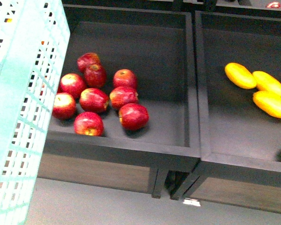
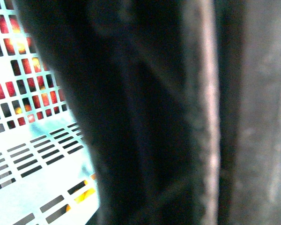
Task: Pick mango and avocado into basket
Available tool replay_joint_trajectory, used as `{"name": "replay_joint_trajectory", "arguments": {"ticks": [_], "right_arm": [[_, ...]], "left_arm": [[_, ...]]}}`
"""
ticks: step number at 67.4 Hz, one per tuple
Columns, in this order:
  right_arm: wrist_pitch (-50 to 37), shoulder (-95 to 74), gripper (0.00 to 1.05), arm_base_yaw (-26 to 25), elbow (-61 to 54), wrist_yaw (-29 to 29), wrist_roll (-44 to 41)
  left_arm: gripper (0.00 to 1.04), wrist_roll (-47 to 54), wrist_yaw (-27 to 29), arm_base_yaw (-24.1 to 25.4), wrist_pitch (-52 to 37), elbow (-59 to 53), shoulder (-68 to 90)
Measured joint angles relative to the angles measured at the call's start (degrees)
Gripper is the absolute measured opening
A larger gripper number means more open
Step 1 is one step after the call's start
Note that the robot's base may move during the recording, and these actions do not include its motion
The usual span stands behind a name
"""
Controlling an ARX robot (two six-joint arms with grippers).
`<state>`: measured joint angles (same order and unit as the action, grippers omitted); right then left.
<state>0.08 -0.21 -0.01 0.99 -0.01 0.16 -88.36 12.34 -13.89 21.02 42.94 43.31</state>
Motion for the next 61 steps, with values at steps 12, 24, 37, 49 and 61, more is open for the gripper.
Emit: {"name": "replay_joint_trajectory", "arguments": {"ticks": [12,24,37,49,61], "right_arm": [[0.0,0.0,0.96,0.0,0.0,-0.3,0.0],[0.0,0.0,0.96,0.0,0.0,-0.5,0.0],[0.0,0.0,0.96,0.0,0.0,-0.1,0.0],[0.0,0.0,0.96,0.0,0.0,-0.2,0.0],[0.0,0.0,0.96,0.0,0.0,-0.1,0.0]], "left_arm": [[0.14,0.1,0.0,0.0,0.0,0.0,0.0],[0.14,1.1,2.3,0.3,0.0,0.0,-0.2],[0.14,5.3,-5.9,0.4,4.6,1.8,1.8],[0.14,26.7,-9.4,-4.1,1.7,6.6,13.3],[0.14,31.4,-7.9,-9.7,-3.2,17.0,29.6]]}}
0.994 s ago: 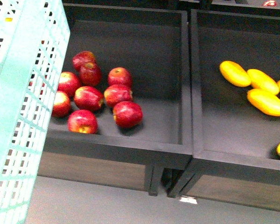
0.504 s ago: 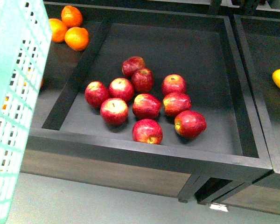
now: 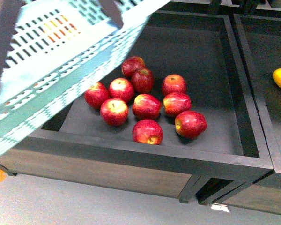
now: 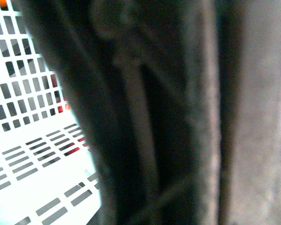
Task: Pick mango and avocado into basket
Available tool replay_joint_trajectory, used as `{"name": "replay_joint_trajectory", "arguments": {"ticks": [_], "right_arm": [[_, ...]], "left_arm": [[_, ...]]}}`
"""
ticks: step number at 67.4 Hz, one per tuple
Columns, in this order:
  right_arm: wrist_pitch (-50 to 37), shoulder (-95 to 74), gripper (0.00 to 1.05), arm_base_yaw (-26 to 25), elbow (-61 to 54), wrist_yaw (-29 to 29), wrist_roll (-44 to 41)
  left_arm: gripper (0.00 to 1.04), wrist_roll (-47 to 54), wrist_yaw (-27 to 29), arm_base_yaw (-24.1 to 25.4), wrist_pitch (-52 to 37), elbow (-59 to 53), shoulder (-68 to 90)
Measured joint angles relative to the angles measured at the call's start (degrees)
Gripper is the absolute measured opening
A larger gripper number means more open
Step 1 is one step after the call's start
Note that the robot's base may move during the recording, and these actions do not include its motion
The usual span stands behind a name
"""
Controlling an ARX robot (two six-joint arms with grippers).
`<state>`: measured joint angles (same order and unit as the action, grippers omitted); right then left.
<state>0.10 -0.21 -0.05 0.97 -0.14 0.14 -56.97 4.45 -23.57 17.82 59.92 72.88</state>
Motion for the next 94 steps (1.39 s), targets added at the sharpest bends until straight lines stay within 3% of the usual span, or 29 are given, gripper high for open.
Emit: {"name": "replay_joint_trajectory", "arguments": {"ticks": [15,38,70,74,77,86,94], "right_arm": [[0.0,0.0,0.96,0.0,0.0,0.0,0.0],[0.0,0.0,0.96,0.0,0.0,0.0,0.0],[0.1,-0.1,0.96,0.0,0.0,-0.2,0.0],[15.4,-9.4,0.96,-4.3,6.4,-10.7,7.2],[21.4,-16.5,0.96,-7.9,9.6,-15.6,10.7],[18.8,-24.5,0.96,-15.5,11.3,-21.6,13.0],[10.6,-33.3,0.96,-26.2,14.8,-26.6,12.6]], "left_arm": [[0.13,0.2,-2.9,-8.9,-0.4,13.3,17.1],[0.13,1.9,-8.1,-18.3,-0.9,18.1,21.0],[0.13,2.7,-7.6,-18.6,-0.5,18.1,21.2],[0.13,2.7,-7.7,-18.6,-0.5,18.1,21.2],[0.13,2.7,-7.6,-18.6,-0.5,18.1,21.2],[0.13,2.7,-8.2,-18.8,-0.5,18.1,21.2],[0.13,2.8,-7.6,-18.7,-0.5,18.1,21.2]]}}
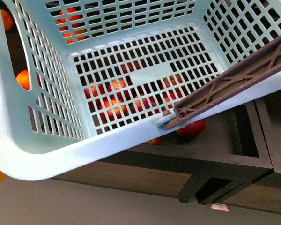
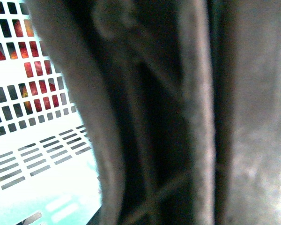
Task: Pick mango and avocado into basket
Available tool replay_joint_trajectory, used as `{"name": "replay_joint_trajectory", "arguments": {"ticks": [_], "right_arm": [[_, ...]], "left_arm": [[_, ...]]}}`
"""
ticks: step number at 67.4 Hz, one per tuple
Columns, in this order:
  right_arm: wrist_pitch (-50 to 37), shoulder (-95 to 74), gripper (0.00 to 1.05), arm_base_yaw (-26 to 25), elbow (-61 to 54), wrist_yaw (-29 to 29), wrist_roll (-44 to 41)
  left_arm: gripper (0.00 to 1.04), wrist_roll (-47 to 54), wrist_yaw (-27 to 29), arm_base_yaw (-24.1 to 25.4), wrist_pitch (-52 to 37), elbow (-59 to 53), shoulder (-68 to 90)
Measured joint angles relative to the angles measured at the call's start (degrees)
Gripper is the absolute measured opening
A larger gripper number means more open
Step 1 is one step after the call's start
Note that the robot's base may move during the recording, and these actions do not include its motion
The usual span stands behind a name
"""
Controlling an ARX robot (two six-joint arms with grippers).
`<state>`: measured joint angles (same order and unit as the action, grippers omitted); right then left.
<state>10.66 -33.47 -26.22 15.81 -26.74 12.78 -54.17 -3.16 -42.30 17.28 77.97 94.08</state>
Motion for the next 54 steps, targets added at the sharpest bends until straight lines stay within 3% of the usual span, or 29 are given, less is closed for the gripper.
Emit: {"name": "replay_joint_trajectory", "arguments": {"ticks": [7,22,36,54], "right_arm": [[-8.9,-13.6,0.96,-11.0,5.3,-4.0,-3.8],[-26.2,-40.2,0.96,-18.8,13.0,-2.3,-20.8],[-33.6,-65.5,0.96,-20.4,24.1,1.0,-39.2],[-26.4,-91.3,0.96,-16.9,44.1,4.1,-58.1]], "left_arm": [[0.13,0.0,0.0,0.0,0.0,0.0,0.0],[0.13,0.1,-0.2,0.0,0.0,0.0,0.0],[0.13,0.1,-0.1,0.0,0.0,0.0,0.0],[0.13,0.1,-0.1,0.0,0.0,0.0,0.0]]}}
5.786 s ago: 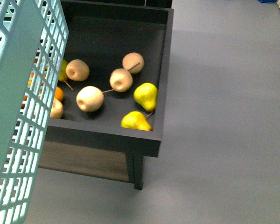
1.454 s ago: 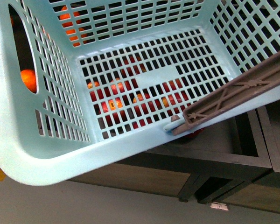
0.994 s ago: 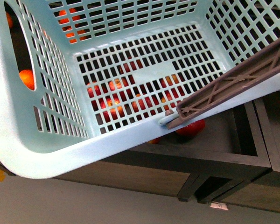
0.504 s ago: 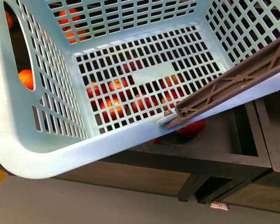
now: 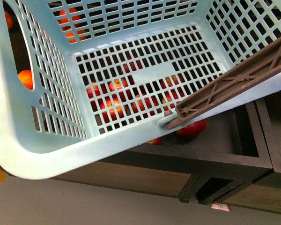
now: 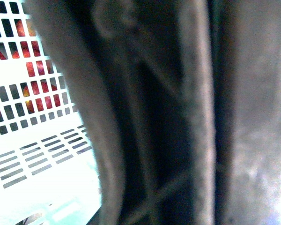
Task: Pick mango and avocado into basket
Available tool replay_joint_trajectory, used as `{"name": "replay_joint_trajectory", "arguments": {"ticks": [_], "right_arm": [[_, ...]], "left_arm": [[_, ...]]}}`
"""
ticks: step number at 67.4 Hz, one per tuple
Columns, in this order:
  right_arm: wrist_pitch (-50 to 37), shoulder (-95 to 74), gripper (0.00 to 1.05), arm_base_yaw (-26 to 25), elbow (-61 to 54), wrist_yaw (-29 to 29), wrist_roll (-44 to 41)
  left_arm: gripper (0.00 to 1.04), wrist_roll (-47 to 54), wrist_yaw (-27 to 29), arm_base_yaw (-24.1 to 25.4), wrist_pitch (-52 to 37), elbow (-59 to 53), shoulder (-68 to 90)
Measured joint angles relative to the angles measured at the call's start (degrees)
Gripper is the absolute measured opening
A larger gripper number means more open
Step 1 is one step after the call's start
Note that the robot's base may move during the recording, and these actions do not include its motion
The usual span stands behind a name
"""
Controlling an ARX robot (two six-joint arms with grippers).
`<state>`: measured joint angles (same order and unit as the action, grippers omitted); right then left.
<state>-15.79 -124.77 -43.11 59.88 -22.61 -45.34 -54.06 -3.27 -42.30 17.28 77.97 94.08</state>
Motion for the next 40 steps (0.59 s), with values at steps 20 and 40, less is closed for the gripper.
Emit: {"name": "replay_joint_trajectory", "arguments": {"ticks": [20,40], "right_arm": [[8.9,-16.9,0.96,4.5,21.8,2.7,-5.7],[14.8,-25.5,0.96,6.8,36.7,4.3,-6.6]], "left_arm": [[0.13,0.0,0.0,0.0,0.0,0.0,0.0],[0.13,0.0,0.0,0.0,0.0,0.0,0.0]]}}
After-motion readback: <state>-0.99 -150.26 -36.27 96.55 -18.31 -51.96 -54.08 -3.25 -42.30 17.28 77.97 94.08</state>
